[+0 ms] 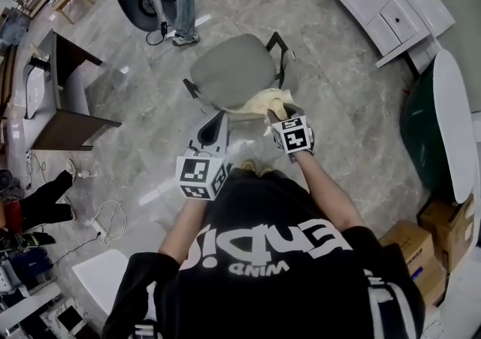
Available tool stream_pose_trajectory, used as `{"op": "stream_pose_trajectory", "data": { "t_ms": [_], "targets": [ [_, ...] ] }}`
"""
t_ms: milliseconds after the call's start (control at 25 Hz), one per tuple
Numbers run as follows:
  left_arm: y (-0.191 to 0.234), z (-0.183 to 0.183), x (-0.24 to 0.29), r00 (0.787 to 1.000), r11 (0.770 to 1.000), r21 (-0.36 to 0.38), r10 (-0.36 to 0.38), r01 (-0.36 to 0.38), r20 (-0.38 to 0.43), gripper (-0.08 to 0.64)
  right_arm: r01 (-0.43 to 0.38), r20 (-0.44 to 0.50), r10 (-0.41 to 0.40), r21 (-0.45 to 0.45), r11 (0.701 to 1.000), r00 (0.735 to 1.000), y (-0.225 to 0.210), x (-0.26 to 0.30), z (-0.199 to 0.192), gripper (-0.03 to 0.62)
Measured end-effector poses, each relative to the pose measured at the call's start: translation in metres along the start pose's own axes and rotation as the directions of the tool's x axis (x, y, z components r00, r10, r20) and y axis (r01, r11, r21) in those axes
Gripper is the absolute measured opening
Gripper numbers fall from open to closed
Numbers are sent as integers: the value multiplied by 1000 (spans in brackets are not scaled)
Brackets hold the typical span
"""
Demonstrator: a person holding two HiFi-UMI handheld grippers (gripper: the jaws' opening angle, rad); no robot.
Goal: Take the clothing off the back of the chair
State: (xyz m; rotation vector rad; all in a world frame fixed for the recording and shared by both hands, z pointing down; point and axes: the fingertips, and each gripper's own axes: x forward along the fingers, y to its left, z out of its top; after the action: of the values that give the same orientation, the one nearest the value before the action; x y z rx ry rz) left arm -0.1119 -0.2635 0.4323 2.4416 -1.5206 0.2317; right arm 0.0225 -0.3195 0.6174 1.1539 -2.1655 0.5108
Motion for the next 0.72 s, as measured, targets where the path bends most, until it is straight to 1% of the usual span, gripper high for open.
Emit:
{"op": "stream_pose_trajectory", "data": {
  "t_ms": [40, 120, 240, 360, 440, 520, 640, 720],
  "targets": [
    [0, 0, 0, 1000, 1000, -1, 1, -1, 0, 15, -3, -3, 3, 3, 1000, 1000, 0, 0, 1, 144],
    [0, -2, 1, 1000, 1000, -2, 1, -1, 1, 15, -9, -6, 9, 9, 1000, 1000, 0, -1, 2, 126],
    [1, -3, 0, 1000, 1000, -5, 1, 0, 1, 15, -9, 12, 9, 6, 1000, 1000, 2, -3, 7, 118],
    [2, -3, -2, 1000, 1000, -6, -5, 5, 1, 15, 3, 66, -3, -4, 1000, 998, 1, -13, 26, 117],
    [3, -3, -3, 1000, 1000, -7, -10, 10, 2, 15, 15, 122, -14, -6, 1000, 992, -1, -28, 52, 117],
    [5, -2, -4, 1000, 1000, -9, -17, 17, 3, 15, 37, 192, -34, -9, 999, 981, -4, -52, 88, 117],
    [8, 0, -3, 1000, 1000, -10, -29, 29, 5, 15, 77, 303, -70, -10, 997, 951, -8, -95, 144, 118],
    [8, 0, -2, 999, 999, -12, -43, 43, 8, 15, 94, 348, -84, -11, 996, 934, -10, -117, 167, 118]
  ]
}}
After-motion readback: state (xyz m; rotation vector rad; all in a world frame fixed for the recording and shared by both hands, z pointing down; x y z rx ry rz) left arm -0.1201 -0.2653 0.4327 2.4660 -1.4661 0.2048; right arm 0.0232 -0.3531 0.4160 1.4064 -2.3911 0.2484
